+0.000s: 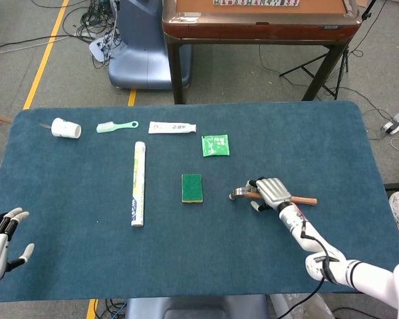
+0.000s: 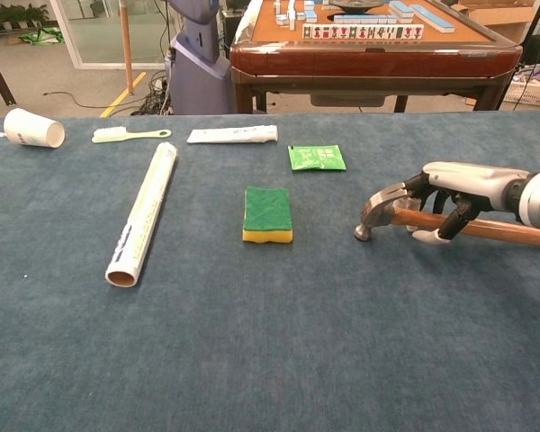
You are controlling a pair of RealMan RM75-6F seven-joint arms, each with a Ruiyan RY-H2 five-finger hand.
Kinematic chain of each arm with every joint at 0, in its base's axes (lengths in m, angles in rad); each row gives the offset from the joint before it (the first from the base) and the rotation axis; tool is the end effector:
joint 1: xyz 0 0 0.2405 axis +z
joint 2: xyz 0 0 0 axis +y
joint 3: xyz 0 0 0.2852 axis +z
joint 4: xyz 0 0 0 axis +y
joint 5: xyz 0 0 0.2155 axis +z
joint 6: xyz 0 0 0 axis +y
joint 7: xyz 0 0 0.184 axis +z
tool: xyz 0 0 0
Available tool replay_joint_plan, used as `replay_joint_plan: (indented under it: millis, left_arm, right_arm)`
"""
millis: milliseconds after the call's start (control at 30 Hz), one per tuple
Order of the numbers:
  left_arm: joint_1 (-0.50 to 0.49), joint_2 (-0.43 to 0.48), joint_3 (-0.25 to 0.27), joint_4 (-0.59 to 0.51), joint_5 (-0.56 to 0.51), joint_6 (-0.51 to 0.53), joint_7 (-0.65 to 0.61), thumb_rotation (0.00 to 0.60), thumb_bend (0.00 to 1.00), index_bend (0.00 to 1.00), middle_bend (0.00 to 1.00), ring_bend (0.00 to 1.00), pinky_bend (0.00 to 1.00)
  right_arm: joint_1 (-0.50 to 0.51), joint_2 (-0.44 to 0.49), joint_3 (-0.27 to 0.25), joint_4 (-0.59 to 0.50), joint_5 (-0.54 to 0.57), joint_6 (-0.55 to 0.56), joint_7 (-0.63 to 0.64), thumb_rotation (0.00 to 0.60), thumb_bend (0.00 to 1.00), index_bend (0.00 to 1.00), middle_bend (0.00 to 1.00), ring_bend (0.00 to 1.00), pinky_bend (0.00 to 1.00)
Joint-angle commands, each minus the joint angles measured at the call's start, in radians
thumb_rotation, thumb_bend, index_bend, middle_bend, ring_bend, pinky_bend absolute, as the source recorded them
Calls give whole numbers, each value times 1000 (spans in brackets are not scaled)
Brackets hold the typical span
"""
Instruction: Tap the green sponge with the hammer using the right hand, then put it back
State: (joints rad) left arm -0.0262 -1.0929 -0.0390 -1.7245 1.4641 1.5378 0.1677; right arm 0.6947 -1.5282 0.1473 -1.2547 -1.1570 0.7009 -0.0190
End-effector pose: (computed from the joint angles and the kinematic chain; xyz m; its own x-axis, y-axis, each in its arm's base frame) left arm -0.3339 0.2002 0.1744 0.4686 -0.0011 0.8834 0.8808 0.0770 -0.4672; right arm -0.2494 -0.4096 -0.0446 0.3504 -0.4844 0.8016 -0.9355 -0.2221 0.2747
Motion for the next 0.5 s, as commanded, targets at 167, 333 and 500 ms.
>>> replay_joint_plan:
  millis: [167, 333, 500]
  left_arm:
    - [2, -2, 1, 9, -2, 0, -8, 600, 247, 215, 174, 146, 82]
    - [4, -4, 1, 15, -4, -1, -12, 600, 247, 215, 174, 146, 81]
    - [6, -4, 3, 19, -8, -3, -11, 600, 247, 215, 174, 146, 81]
  right_arm:
    - [8, 1, -4, -3, 18, -8, -18, 600, 430, 393, 446, 281, 344]
    - [14, 3, -7, -9, 30, -13, -30, 600, 495, 404, 462, 299, 344]
    - [18, -1, -9, -10, 42, -13, -41, 600, 654, 459, 513, 354, 344]
